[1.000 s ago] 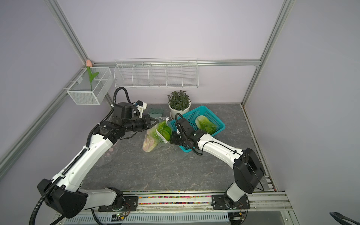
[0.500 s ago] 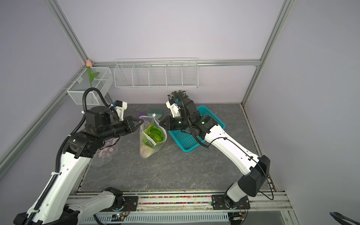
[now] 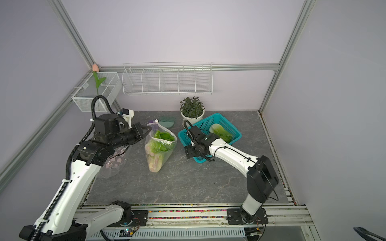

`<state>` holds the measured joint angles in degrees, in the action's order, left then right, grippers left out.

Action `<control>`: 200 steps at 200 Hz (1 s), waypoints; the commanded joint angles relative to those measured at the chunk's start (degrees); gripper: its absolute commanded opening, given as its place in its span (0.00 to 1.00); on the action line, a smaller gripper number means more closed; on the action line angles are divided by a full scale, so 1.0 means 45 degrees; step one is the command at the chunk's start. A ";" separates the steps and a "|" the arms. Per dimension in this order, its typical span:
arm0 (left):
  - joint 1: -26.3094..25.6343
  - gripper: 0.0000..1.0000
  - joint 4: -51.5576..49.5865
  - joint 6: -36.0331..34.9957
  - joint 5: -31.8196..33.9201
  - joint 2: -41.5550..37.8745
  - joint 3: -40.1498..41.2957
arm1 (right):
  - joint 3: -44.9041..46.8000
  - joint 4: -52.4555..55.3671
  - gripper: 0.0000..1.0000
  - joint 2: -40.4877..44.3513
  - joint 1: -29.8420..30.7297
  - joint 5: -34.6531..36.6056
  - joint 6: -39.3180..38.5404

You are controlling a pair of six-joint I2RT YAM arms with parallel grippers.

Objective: Put the chinese cabbages into a zipper bag and zip it
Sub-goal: Move the basket to the center of the board, then adjust the zipper food storage bag at the center of the board.

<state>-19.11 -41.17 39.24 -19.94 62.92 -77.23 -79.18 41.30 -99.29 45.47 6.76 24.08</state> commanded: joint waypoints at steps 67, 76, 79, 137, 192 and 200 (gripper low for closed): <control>-0.0115 0.00 0.2216 0.0937 -0.0613 -0.0029 0.1111 | 0.1174 0.2112 0.62 0.1186 -0.1709 0.4181 -0.1947; -0.0115 0.00 0.2325 0.0966 -0.0621 0.0067 0.1121 | 0.1003 0.2357 0.66 0.1849 -0.1550 0.3115 -0.1666; -0.0121 0.00 0.2375 0.0966 -0.0597 0.0104 0.1127 | 0.0965 0.2372 0.67 0.2098 -0.1460 0.2719 -0.1503; -0.0215 0.00 0.3357 0.1421 -0.0792 0.0812 0.1374 | -0.0246 -0.0915 0.71 0.4349 0.2465 0.0167 0.0358; -0.0245 0.00 0.3308 0.1274 -0.0880 0.1009 0.1287 | -0.3315 -0.1506 0.74 0.2114 0.3959 0.0743 -0.1232; -0.0245 0.00 0.3363 0.1277 -0.0880 0.1017 0.1312 | -0.3683 -0.1516 0.73 0.1806 0.3993 0.0657 -0.1376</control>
<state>-19.94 -27.77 44.56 -23.66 67.42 -70.89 -91.96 36.01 -87.72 62.57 9.78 21.26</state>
